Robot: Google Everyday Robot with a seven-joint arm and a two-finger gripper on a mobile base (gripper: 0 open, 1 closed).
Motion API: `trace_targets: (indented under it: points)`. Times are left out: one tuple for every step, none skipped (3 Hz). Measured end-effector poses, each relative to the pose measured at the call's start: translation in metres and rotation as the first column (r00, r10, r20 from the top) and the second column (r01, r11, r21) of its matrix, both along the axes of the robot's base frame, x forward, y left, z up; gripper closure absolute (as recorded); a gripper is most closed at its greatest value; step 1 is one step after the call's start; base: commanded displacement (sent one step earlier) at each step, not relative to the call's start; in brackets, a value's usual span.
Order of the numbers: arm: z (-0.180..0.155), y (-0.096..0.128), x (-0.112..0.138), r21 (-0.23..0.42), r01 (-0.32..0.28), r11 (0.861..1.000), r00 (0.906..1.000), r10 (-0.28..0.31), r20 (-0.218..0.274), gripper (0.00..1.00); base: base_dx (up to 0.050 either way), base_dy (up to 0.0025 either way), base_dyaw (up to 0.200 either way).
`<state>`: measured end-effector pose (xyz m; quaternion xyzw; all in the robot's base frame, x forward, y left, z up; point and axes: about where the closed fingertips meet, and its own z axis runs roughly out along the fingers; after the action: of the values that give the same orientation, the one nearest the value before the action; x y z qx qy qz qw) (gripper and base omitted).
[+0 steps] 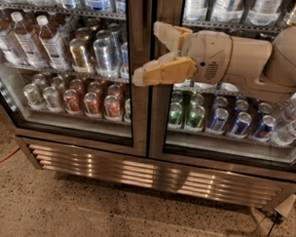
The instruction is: Open left fridge door
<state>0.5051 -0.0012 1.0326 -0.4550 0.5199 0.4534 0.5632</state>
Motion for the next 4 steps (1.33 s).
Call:
trace_targets:
  points:
    - [-0.001,0.025,0.007,-0.016,0.043,0.999,0.9990,-0.044,-0.013,0.00,0.000,0.00000,0.000]
    - [-0.001,0.025,0.007,-0.016,0.044,0.999,0.9990,-0.044,-0.014,0.00,0.000,0.00000,0.000]
    - [-0.003,0.023,0.030,-0.039,0.088,0.995,0.9945,-0.090,-0.054,0.00,0.000,0.00000,0.000]
    - [-0.004,0.025,0.077,-0.090,0.164,0.982,0.9801,-0.172,-0.099,0.00,0.000,0.00000,0.000]
